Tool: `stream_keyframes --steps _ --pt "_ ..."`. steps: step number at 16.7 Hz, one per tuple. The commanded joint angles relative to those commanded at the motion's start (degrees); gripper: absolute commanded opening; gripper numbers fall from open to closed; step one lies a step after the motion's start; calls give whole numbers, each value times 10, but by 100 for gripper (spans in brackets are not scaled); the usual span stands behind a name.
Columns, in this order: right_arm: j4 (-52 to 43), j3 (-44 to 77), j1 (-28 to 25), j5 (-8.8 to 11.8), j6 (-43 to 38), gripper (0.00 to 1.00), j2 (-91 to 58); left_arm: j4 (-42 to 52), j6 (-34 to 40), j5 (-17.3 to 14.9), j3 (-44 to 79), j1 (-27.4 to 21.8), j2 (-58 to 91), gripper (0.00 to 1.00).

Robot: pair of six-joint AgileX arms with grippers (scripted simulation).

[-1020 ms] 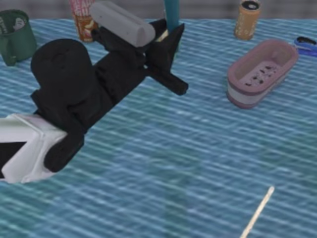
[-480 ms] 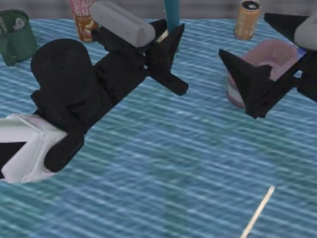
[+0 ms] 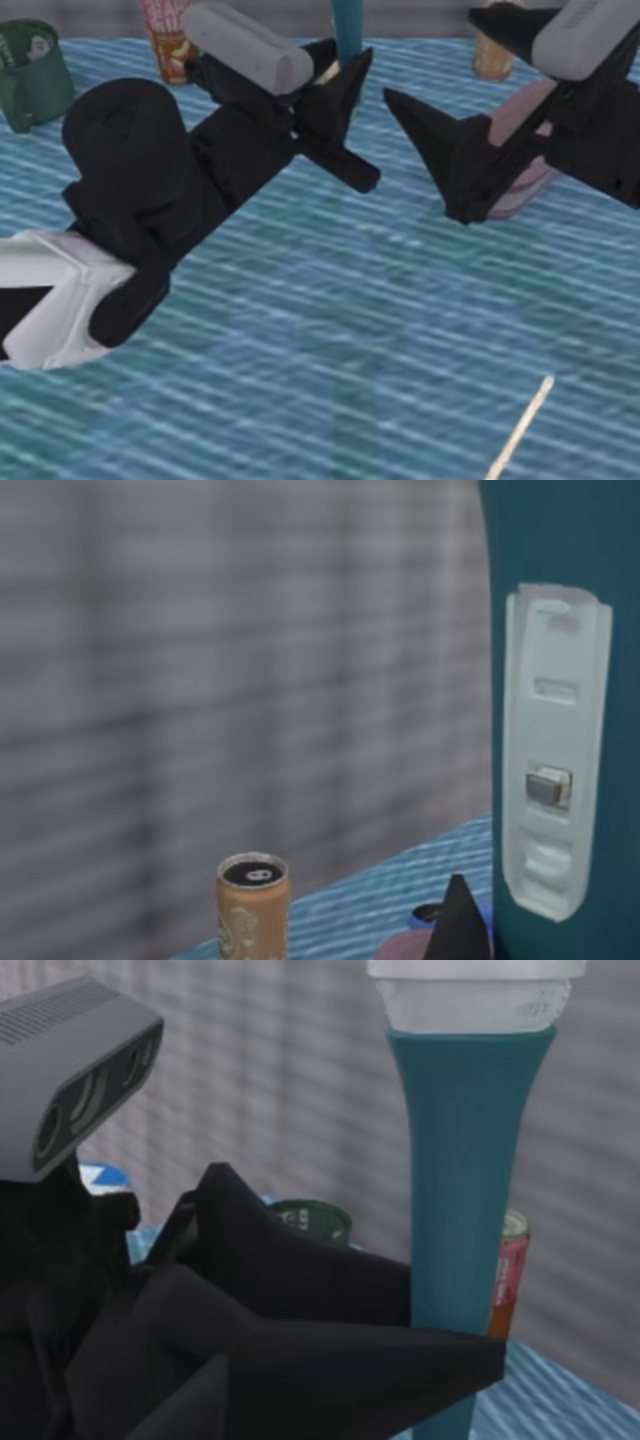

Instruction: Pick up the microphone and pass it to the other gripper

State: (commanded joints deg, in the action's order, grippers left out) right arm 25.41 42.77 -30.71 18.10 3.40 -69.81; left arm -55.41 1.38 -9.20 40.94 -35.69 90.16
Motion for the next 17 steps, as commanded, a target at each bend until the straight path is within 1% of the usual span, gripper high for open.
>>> stream_keyframes --steps 4,10,12,17 --pt "5 19 -5 -6 -1 100 -21 0 0 0 0 0 0 0" --pt "36 141 -39 -42 -2 100 -181 0 0 0 0 0 0 0" --pt "43 170 -48 -51 -2 100 -215 0 0 0 0 0 0 0" --pt "45 180 -51 -54 -2 100 -225 0 0 0 0 0 0 0"
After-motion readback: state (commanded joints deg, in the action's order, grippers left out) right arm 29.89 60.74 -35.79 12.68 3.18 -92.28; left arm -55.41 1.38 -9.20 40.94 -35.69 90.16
